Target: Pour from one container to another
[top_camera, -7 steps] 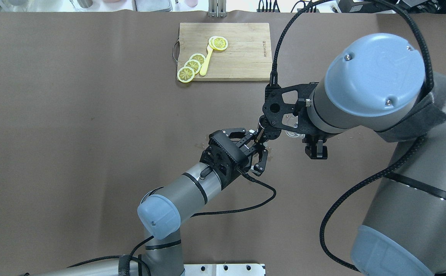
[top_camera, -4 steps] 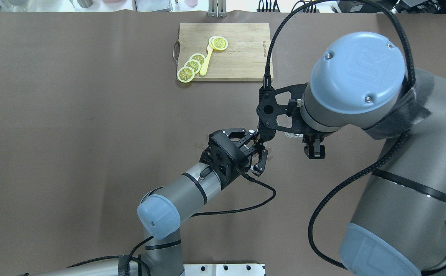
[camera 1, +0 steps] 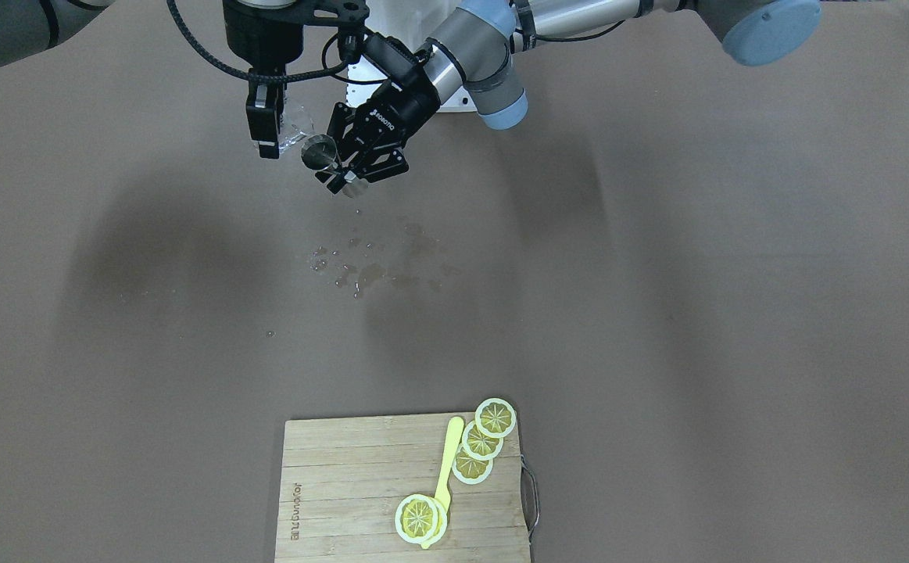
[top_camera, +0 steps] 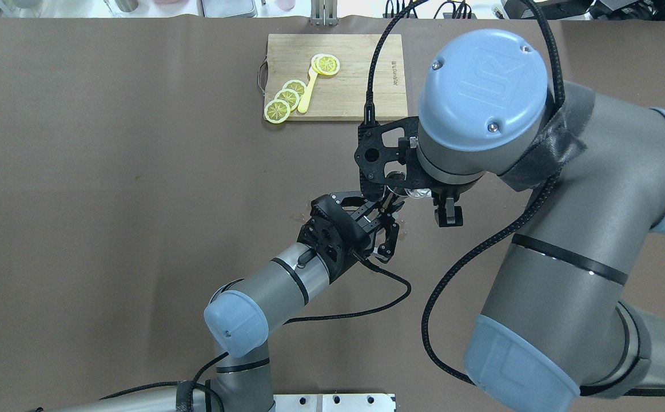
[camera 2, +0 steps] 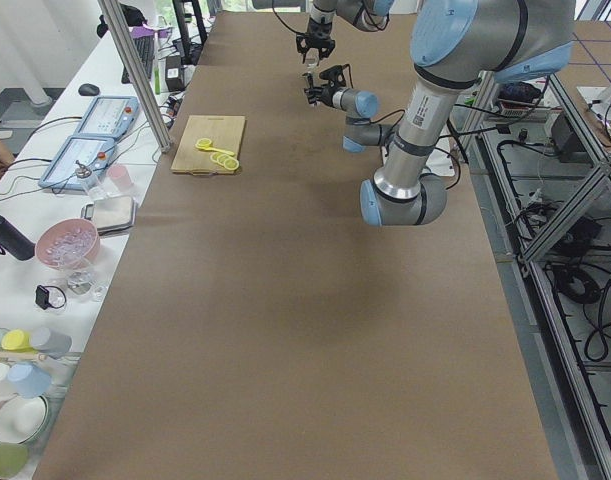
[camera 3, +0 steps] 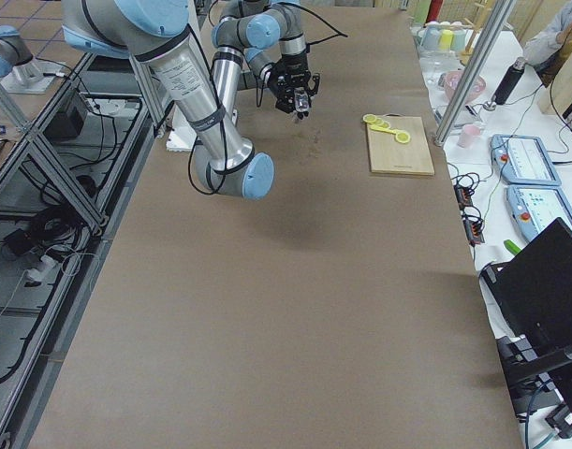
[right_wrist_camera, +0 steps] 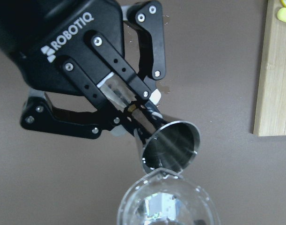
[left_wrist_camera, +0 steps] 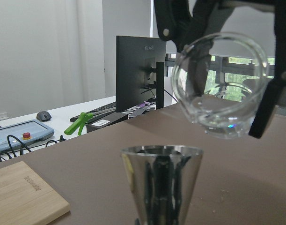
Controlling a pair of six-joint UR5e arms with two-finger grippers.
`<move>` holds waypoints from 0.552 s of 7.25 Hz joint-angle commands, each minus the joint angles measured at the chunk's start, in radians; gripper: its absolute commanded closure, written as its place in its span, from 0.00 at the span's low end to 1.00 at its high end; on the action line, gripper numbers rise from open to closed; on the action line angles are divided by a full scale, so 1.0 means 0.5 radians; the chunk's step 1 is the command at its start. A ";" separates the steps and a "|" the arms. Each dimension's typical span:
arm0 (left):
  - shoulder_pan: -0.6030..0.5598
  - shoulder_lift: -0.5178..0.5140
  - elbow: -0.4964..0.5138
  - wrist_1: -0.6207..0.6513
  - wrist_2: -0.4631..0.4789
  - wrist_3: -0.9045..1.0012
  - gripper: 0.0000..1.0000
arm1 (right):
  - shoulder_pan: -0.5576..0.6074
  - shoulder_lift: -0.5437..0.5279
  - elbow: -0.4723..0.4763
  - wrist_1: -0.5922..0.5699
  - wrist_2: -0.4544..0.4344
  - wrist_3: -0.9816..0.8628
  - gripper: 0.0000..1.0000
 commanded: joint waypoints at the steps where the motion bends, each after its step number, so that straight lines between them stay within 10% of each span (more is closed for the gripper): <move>1: 0.000 0.000 0.000 -0.004 0.000 0.000 1.00 | 0.000 0.061 -0.001 -0.141 -0.003 -0.061 1.00; 4: 0.000 0.003 0.000 -0.016 0.000 0.000 1.00 | 0.000 0.129 -0.007 -0.301 -0.071 -0.172 1.00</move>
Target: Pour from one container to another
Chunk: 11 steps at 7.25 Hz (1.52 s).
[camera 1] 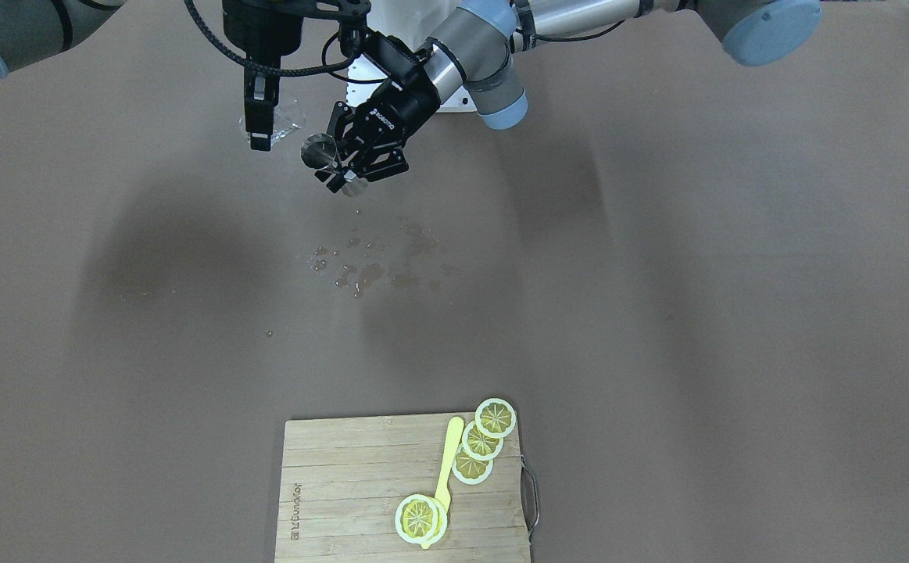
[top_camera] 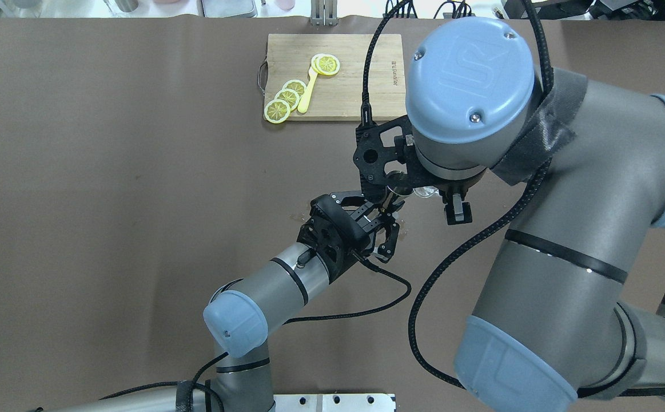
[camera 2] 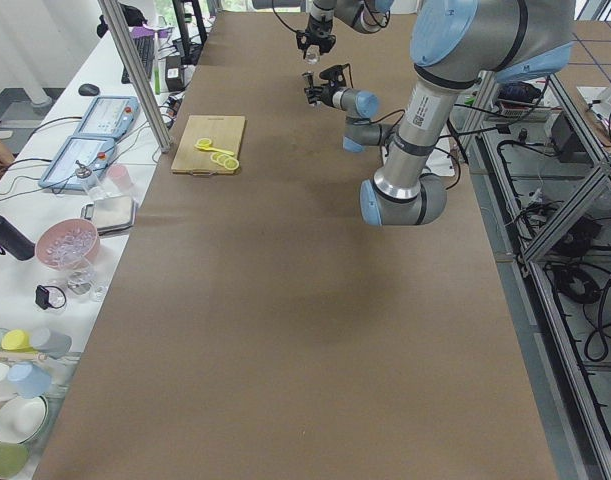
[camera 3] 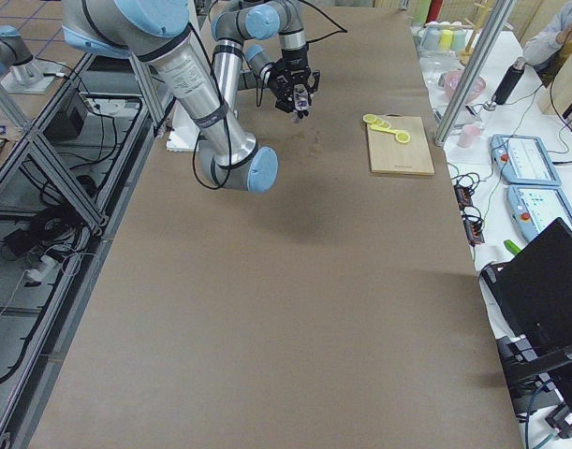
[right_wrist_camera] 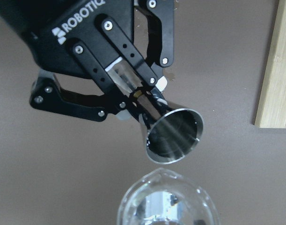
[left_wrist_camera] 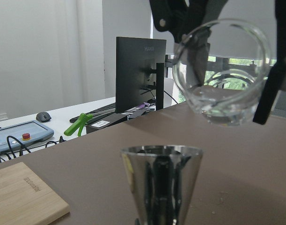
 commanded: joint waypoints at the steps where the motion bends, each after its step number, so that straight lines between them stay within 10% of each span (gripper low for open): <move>1: 0.000 0.002 -0.001 -0.005 0.000 0.000 1.00 | -0.003 0.038 -0.033 -0.078 -0.012 -0.038 1.00; 11: -0.003 0.015 -0.022 -0.008 0.003 0.000 1.00 | 0.000 0.158 -0.168 -0.241 -0.037 -0.274 1.00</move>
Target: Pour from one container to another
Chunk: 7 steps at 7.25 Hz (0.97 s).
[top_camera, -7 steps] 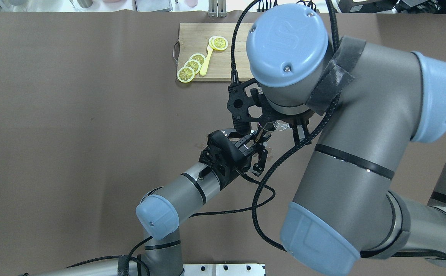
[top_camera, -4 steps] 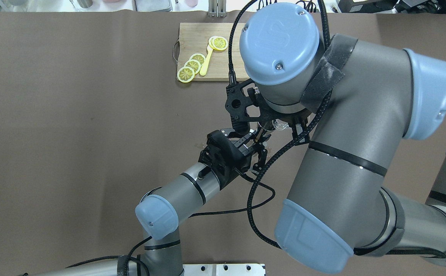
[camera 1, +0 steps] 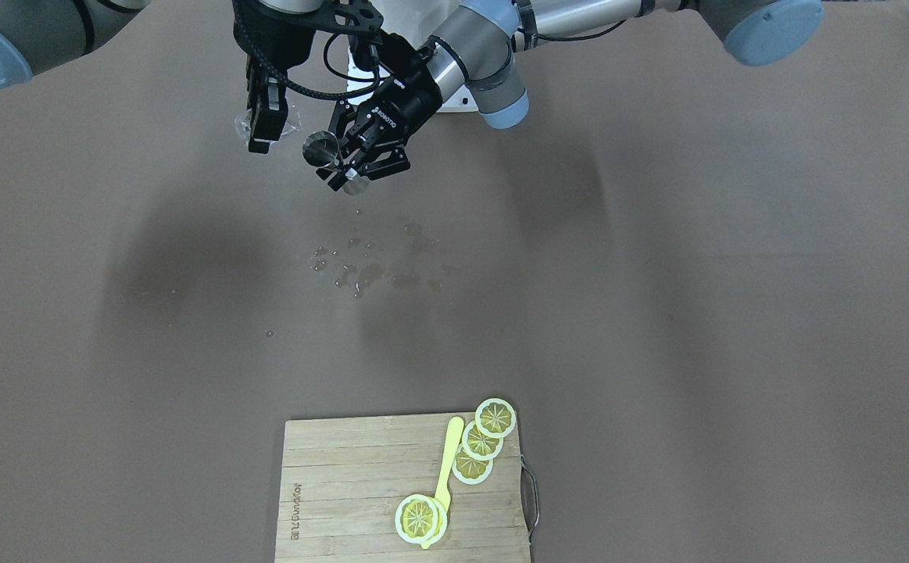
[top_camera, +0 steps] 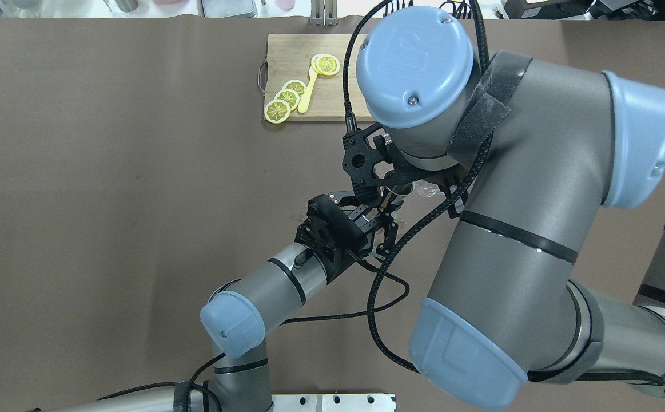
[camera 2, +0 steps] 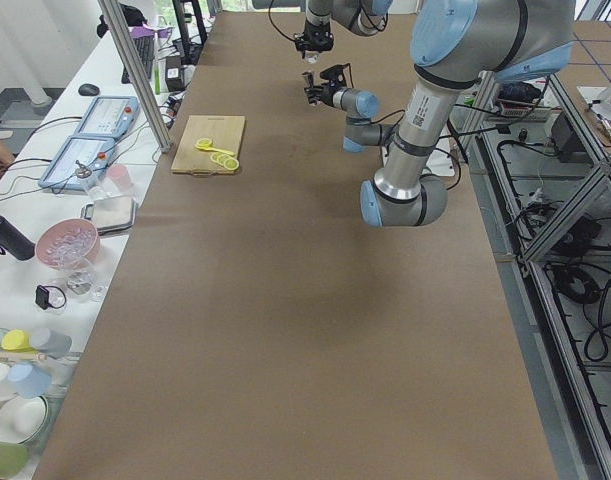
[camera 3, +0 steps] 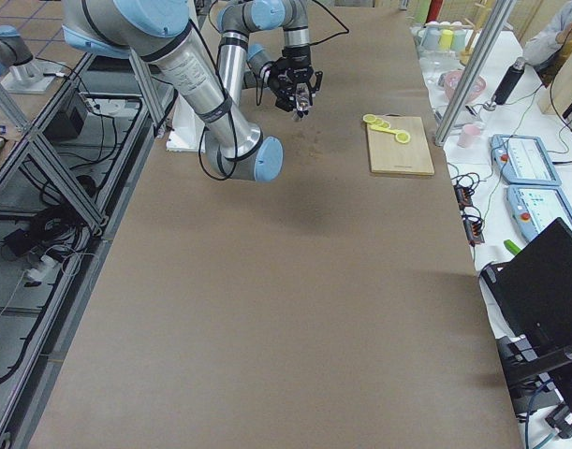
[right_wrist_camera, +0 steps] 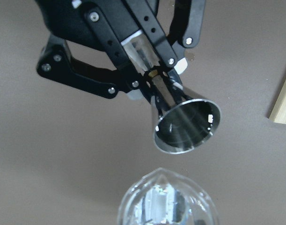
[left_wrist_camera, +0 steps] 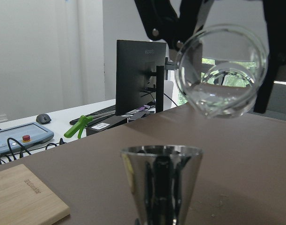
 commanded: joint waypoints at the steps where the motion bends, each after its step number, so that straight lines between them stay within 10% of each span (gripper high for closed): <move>1: 0.001 0.002 -0.012 0.000 -0.003 0.000 1.00 | 0.000 0.006 -0.015 -0.009 -0.002 -0.004 1.00; 7: 0.001 0.005 -0.018 0.000 0.000 0.000 1.00 | 0.003 0.168 -0.196 -0.045 -0.002 -0.044 1.00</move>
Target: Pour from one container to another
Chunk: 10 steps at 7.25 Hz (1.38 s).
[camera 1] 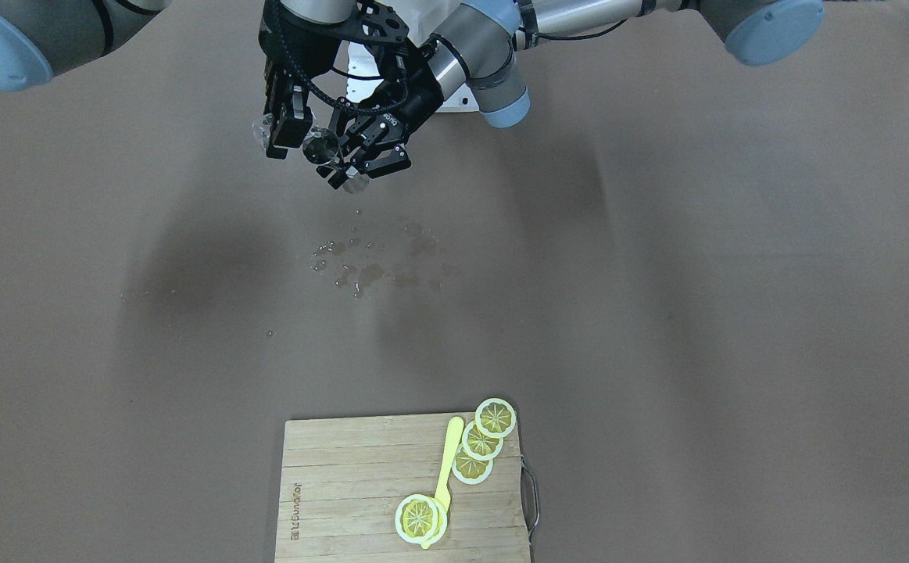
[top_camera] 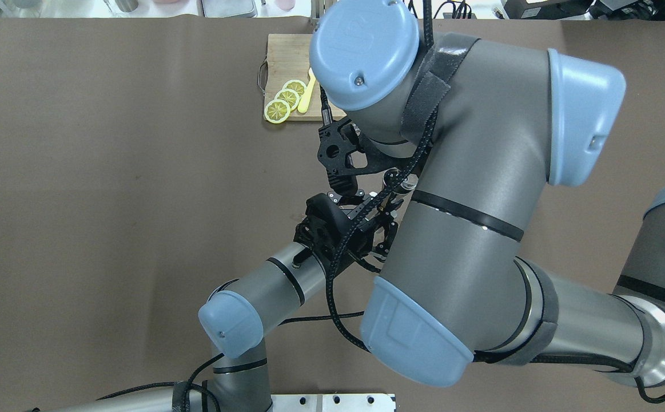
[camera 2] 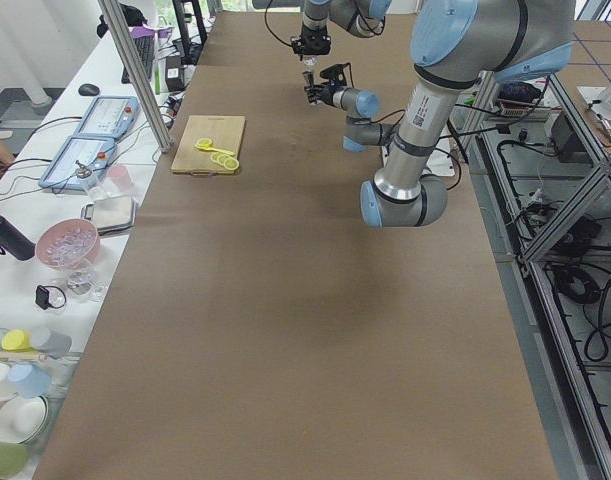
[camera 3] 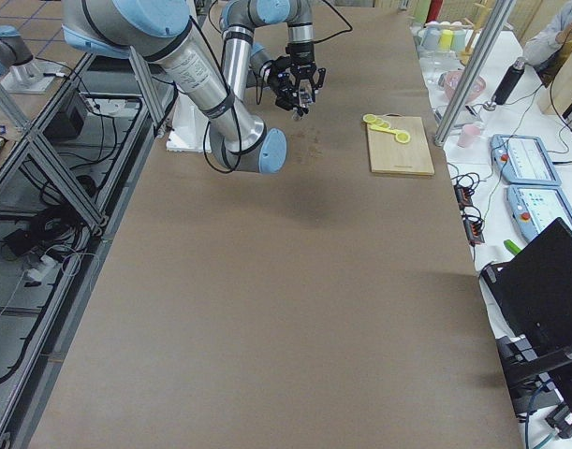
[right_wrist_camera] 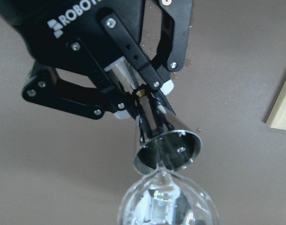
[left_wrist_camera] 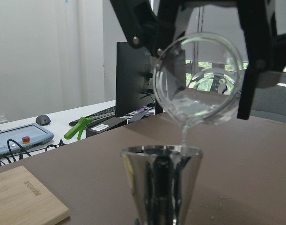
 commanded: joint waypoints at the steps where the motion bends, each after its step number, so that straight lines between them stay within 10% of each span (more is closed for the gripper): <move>1: 0.001 0.000 0.000 0.000 0.000 0.000 1.00 | 0.001 0.008 -0.002 -0.005 0.000 -0.007 1.00; 10: -0.002 0.000 -0.003 -0.006 0.003 0.000 1.00 | -0.002 0.039 -0.017 -0.073 -0.049 -0.065 1.00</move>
